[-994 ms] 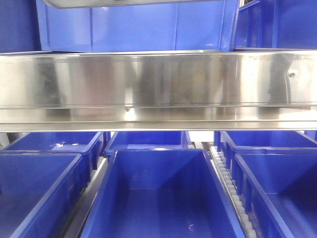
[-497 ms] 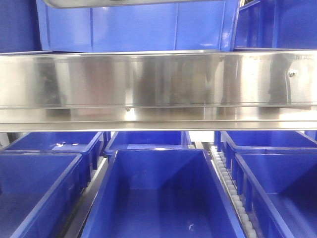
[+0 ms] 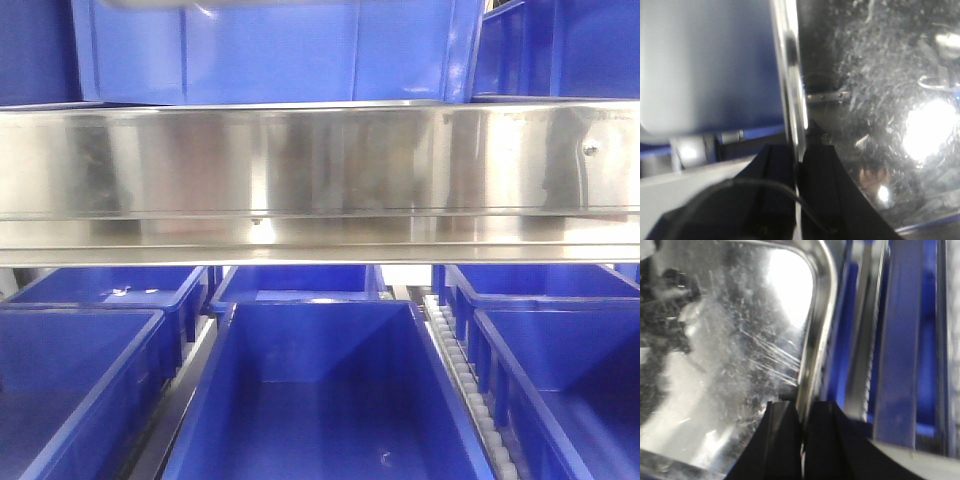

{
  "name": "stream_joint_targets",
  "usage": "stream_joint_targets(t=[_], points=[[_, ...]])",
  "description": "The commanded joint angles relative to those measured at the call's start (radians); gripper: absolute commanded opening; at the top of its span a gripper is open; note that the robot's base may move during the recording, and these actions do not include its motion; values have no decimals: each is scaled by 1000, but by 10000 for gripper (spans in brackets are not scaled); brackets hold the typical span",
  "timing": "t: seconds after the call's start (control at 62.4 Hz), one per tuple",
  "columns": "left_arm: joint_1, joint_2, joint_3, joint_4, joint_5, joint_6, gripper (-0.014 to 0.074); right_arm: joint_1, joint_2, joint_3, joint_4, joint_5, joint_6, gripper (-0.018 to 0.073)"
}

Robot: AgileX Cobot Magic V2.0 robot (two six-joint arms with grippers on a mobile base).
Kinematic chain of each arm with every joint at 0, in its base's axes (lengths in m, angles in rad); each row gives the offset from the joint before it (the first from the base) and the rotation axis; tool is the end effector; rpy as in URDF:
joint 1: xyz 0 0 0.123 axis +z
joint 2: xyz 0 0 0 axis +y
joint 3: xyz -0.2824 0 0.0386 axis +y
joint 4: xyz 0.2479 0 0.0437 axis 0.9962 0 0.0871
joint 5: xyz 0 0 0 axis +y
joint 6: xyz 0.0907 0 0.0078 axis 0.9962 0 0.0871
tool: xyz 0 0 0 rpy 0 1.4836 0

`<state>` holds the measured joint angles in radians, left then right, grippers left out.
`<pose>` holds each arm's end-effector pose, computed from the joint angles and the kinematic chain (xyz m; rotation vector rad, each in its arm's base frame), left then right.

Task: Stack silver trays without gaps
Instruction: 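Align the base at the rack and raise the tray above the upper shelf, then lower the tray onto the larger silver tray and open both grippers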

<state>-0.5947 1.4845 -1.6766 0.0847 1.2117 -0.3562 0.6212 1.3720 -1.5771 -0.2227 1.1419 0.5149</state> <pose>0.2552 -0.1639 0.4250 0.3043 2.5021 -0.2814 0.2345 0.1453 0.4342 -0.1472 2.3982 0.2460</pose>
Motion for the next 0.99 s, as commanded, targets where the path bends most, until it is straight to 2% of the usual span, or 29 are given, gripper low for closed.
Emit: stream_joint_targets(t=[0.0,0.128,0.305,0.625,0.705,0.785,0.978], points=[[37,-4,-76,5,-77,24,-48,-18,7,-90,-12,-99,-17,55],[105,64,-128,5,-118,50,-48,-49,98,-164,-9,-94,-17,55],[171,145,-128,5,-161,57,-48,-68,217,-179,-1,-123,-16,55],[186,244,-128,34,-154,75,-44,-68,381,-179,-2,-158,-16,56],[190,250,-128,39,-150,77,1,-72,395,-179,-1,-158,-16,71],[190,250,-128,43,-152,78,80,-76,398,-179,-1,-159,-16,153],[190,250,-128,47,-152,85,445,-78,398,-179,-3,-158,-16,563]])
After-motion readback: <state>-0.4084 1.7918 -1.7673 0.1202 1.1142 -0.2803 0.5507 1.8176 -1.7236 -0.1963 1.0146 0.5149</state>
